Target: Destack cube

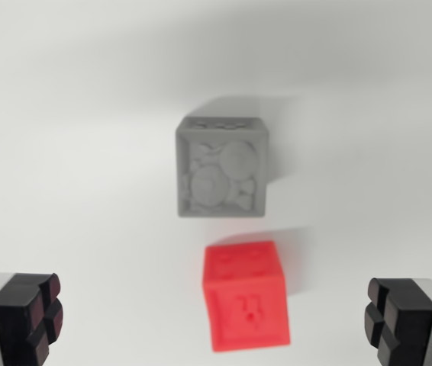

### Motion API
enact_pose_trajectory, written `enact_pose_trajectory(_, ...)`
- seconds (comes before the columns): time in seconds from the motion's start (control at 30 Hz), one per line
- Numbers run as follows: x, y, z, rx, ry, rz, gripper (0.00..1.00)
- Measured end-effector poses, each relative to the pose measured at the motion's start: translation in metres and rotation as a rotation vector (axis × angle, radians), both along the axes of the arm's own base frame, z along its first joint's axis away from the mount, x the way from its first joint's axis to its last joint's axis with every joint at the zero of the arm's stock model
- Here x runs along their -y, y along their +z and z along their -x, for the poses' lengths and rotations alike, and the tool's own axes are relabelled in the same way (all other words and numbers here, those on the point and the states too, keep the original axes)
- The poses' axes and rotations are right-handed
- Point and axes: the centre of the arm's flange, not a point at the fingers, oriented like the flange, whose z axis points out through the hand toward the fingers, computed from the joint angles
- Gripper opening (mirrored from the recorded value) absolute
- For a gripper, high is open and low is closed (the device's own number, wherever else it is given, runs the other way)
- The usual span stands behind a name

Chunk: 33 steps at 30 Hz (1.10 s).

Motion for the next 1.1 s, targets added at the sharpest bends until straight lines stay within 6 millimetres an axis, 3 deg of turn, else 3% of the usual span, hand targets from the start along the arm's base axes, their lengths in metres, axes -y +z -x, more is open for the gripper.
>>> enact_pose_trajectory(0.67,0.0,0.078,0.0,0.001,-0.002,0.0,1.0)
enact_pose_trajectory(1.1,0.0,0.113,-0.001,0.001,-0.003,0.0,1.0)
